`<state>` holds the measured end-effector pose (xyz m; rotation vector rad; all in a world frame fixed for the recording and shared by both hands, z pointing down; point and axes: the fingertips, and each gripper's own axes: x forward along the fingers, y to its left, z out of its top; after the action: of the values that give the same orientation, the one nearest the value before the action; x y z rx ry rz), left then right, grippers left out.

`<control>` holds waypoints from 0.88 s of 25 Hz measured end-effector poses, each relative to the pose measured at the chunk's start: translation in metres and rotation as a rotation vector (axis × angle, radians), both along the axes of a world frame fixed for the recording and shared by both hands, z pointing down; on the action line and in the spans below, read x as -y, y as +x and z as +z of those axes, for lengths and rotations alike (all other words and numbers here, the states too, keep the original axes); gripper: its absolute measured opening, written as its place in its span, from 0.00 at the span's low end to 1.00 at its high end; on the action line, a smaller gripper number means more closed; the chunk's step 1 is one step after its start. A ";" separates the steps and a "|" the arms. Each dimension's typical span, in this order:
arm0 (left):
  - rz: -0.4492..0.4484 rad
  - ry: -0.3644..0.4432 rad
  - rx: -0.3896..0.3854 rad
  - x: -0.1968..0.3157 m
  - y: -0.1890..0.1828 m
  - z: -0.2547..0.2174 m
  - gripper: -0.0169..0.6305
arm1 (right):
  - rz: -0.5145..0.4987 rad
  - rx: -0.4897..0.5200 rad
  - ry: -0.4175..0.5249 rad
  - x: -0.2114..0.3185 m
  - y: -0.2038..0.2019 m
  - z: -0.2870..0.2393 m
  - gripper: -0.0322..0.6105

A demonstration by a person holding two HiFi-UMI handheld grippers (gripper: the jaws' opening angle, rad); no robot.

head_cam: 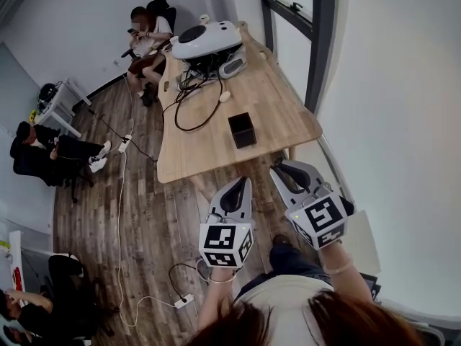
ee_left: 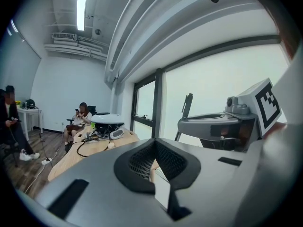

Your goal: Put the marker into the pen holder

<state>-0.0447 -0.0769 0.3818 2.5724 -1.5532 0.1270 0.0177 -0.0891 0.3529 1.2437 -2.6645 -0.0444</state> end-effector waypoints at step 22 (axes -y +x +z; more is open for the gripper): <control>-0.106 -0.051 -0.020 0.104 0.003 0.009 0.05 | -0.129 -0.022 -0.042 0.109 0.000 0.008 0.15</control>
<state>-0.0421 -0.1804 0.3906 2.4397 -1.6521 0.1272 0.0178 -0.1984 0.3612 1.0520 -2.7078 -0.0204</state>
